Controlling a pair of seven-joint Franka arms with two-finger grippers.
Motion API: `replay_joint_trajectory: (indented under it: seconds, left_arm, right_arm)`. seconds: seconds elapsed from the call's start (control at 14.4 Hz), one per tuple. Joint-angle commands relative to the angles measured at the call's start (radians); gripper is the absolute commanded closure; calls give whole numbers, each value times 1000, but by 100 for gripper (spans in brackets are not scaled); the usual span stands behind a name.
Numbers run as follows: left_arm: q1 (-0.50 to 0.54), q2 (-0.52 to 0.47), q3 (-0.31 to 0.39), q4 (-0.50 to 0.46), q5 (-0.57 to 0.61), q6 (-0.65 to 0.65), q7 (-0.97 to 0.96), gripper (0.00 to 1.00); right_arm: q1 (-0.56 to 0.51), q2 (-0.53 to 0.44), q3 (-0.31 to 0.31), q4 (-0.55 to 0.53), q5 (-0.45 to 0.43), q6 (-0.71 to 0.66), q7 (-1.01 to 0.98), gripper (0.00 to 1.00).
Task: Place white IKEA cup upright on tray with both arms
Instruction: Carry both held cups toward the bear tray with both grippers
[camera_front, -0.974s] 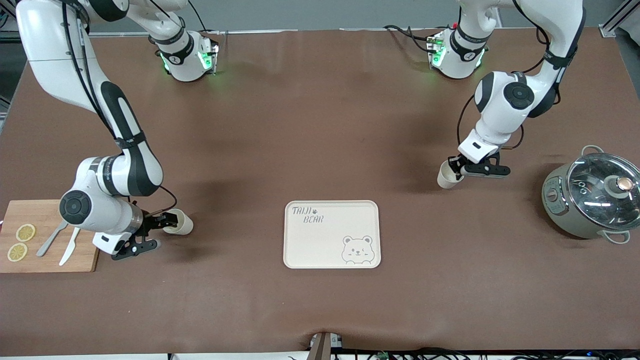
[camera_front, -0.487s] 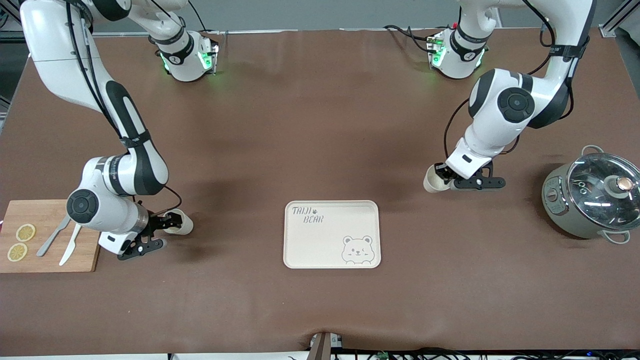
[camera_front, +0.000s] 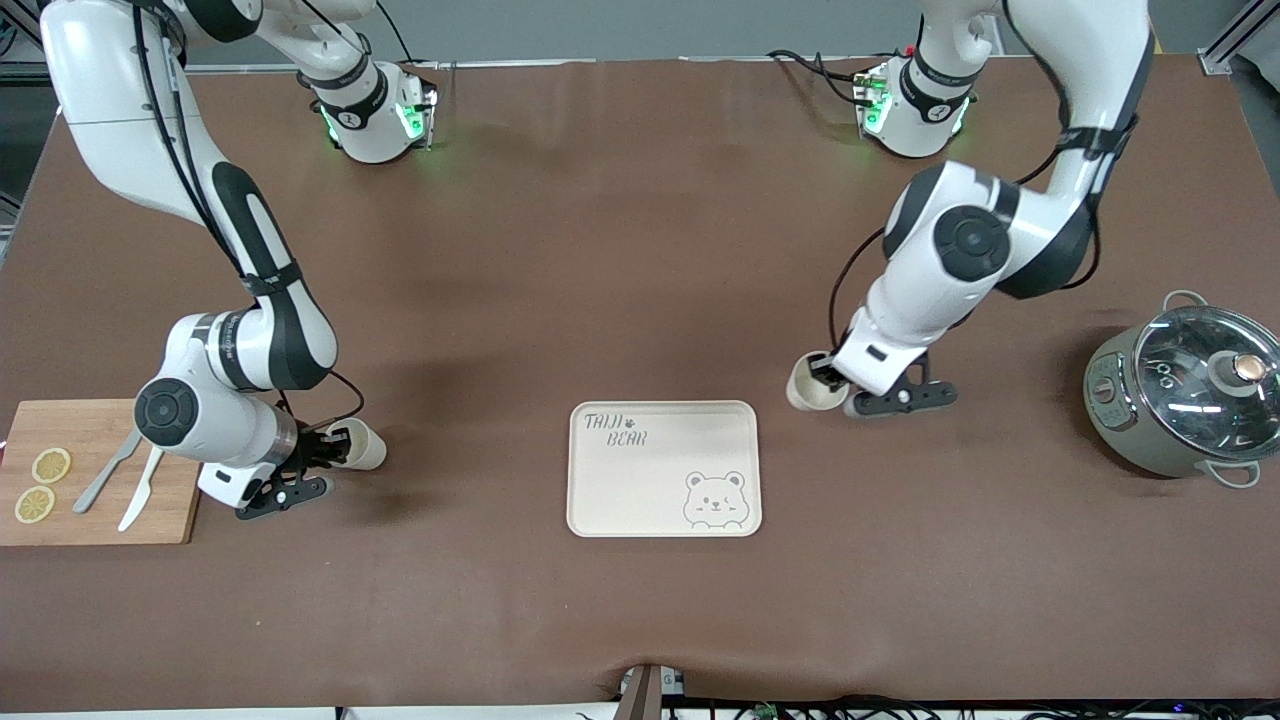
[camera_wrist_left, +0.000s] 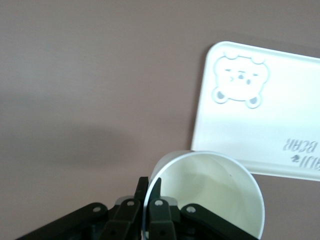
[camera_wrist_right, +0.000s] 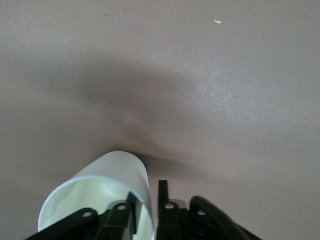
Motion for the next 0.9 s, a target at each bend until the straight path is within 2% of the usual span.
replay_joint_trajectory:
  seconds: [0.0,0.14,0.35,0.56,0.83]
  left_arm:
    - [-54,114,4,134,23,-35,-96,100]
    - [-86,162,3,170,86,-35,-174,100]
    - [-146,301,4,292,192,-34,-310,100]
    - [-167,376,7,348,244,-34,-328,100]
    - [-170,398,7,346,260,-34,-315,100]
  right_arm:
    - [0,-18,1,-20,16,11,-18,100]
    - [3,-18,1,-17,16,10,-16,100]
    - [22,-24,1,-6,16,1,-3,100]
    - [57,-34,1,35,16,-13,78,100]
    - [121,-37,21,208,19,-209,293,100]
